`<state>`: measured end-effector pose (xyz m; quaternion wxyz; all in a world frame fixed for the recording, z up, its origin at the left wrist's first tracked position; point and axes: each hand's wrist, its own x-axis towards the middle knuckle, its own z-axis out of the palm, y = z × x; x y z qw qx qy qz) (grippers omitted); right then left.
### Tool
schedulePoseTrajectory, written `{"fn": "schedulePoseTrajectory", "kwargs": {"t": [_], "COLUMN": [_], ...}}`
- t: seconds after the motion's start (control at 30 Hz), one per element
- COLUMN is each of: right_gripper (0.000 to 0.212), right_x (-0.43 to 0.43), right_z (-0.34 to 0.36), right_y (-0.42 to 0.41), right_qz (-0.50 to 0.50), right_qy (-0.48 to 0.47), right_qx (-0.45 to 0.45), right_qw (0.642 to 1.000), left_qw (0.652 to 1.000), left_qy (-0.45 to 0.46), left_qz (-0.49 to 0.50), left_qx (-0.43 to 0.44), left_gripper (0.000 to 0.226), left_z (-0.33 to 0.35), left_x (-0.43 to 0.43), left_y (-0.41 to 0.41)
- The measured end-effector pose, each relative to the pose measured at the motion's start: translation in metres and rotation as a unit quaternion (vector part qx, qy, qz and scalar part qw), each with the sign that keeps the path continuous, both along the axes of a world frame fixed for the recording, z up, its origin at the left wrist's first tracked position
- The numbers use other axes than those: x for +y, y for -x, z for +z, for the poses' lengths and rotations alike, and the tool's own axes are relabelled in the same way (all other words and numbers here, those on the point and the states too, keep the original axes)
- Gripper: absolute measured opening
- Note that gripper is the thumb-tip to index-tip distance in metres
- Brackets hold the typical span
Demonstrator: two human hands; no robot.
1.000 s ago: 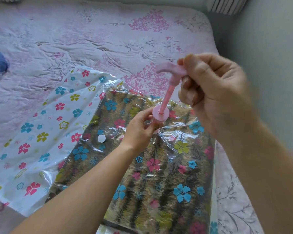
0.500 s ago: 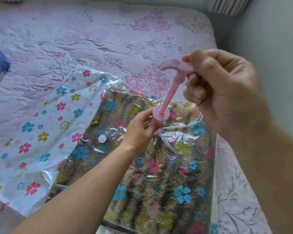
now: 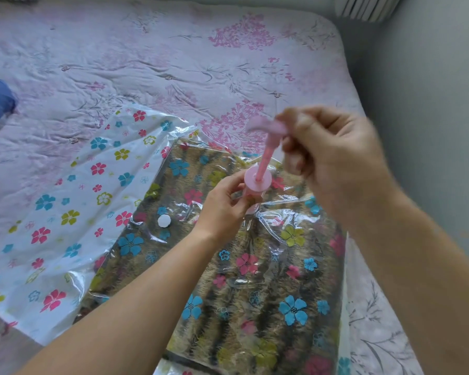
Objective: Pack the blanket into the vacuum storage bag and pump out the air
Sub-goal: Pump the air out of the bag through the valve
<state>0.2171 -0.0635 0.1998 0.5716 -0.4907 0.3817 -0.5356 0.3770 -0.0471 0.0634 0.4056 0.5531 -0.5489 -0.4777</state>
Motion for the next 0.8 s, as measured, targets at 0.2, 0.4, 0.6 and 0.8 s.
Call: {"fn": "schedulePoseTrajectory", "kwargs": {"t": [0.2, 0.4, 0.6, 0.8], "right_gripper": [0.016, 0.019, 0.017, 0.016], "right_x": [0.002, 0.007, 0.003, 0.007], "right_z": [-0.010, -0.060, 0.012, 0.018], "right_y": [-0.001, -0.010, 0.000, 0.003], "right_qz": [-0.003, -0.041, 0.001, -0.011], "right_qy": [-0.010, -0.142, 0.005, 0.029], "right_qx": [-0.039, 0.136, -0.004, -0.031], "right_qw": [0.999, 0.980, 1.000, 0.999], "left_qw": [1.000, 1.000, 1.000, 1.000], "left_qy": [0.005, -0.005, -0.001, 0.003], "left_qz": [-0.002, 0.004, -0.003, -0.005], "left_qx": [0.001, -0.004, 0.003, 0.022], "left_gripper": [0.043, 0.030, 0.046, 0.043], "left_z": [0.000, -0.002, 0.002, 0.002], "left_x": [0.001, 0.000, 0.001, 0.003], "left_y": [0.001, -0.001, -0.001, 0.000]}}
